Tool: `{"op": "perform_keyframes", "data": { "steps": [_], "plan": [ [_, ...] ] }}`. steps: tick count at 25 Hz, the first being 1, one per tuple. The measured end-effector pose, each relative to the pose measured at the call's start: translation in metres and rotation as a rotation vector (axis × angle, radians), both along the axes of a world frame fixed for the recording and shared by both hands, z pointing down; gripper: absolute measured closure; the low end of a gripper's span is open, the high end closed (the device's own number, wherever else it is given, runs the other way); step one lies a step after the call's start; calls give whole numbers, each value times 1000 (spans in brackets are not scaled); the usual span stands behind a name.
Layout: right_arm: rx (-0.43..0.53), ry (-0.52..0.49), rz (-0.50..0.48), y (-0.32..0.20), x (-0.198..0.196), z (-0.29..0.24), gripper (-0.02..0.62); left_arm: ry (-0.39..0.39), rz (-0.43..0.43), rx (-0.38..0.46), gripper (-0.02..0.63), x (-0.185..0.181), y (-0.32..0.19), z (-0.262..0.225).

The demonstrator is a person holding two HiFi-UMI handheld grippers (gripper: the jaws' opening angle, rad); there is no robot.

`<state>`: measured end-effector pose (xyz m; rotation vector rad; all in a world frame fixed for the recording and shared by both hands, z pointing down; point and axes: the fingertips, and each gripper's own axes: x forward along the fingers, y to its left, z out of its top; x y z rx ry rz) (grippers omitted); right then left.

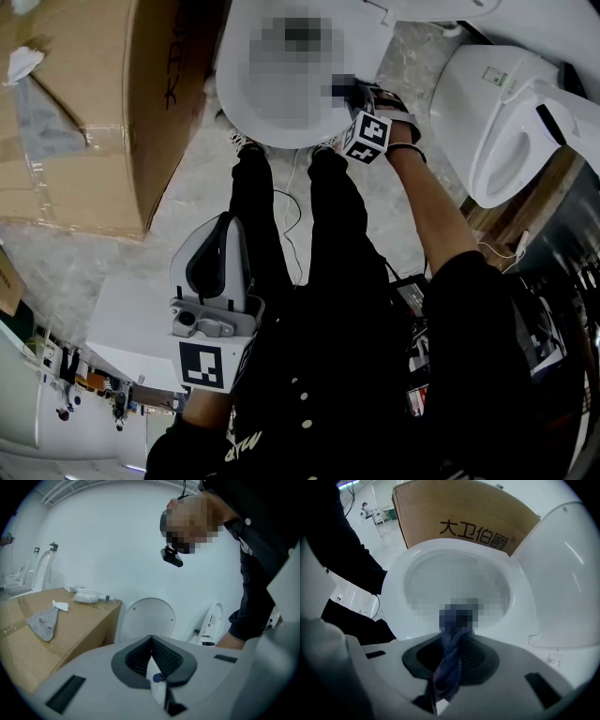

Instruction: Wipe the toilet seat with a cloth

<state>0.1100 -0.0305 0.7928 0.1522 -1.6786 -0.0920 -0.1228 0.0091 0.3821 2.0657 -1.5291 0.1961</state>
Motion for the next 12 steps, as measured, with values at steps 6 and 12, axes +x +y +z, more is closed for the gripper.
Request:
{"op": "perform_keyframes", "data": {
  "steps": [6, 12],
  "plan": [
    [-42, -21, 12, 22, -7, 0, 511, 10, -9, 7, 600, 0, -2, -1],
    [-78, -52, 16, 44, -13, 0, 511, -5, -7, -1, 600, -2, 2, 1]
  ]
}}
